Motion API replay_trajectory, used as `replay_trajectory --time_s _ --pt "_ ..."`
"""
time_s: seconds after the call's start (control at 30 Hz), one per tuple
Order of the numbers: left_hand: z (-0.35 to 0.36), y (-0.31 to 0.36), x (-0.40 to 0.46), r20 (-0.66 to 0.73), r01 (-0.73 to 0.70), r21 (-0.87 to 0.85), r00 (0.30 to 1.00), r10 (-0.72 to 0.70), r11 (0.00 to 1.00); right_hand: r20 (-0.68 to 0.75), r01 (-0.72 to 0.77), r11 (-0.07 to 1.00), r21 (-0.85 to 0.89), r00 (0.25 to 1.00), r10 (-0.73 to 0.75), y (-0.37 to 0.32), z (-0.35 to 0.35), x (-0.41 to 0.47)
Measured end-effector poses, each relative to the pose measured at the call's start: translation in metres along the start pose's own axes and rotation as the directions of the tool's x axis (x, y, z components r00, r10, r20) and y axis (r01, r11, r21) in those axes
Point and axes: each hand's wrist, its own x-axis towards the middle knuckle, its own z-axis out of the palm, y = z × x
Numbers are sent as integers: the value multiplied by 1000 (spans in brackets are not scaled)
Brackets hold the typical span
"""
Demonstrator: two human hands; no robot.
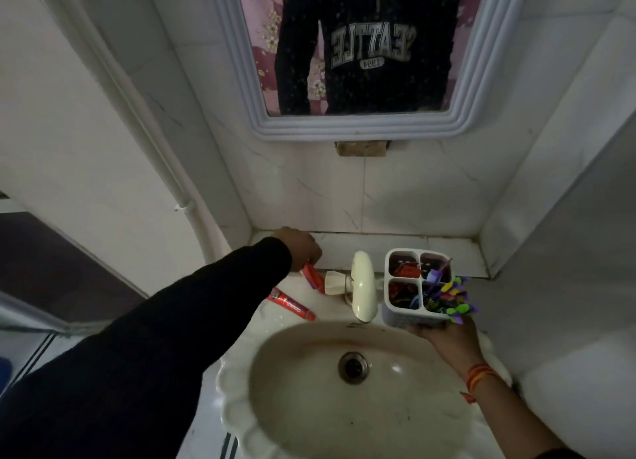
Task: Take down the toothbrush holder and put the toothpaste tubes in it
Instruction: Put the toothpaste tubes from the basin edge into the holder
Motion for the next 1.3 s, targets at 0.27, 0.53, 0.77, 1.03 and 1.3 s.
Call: replay_trajectory --time_s 0.27,0.53,0.77,1.03,1.3 --pt "-93 -5 -45 -264 27 -226 960 -88 974 10 -24 1000 -8 1000 24 1 0 -2" --pt "-165 34 -93 -631 -243 -466 765 -127 851 4 -41 999 33 999 41 1 -1 -4" --pt "-151 89 -65 -523 -338 -418 849 81 843 20 -66 998 5 998 66 13 -3 -1" --pt "-107 123 -33 -262 -300 -321 940 220 898 28 -84 996 15 996 83 15 -1 0" --pt "-114 111 -43 -199 -291 -503 955 219 814 15 -82 996 37 997 82 13 2 -3"
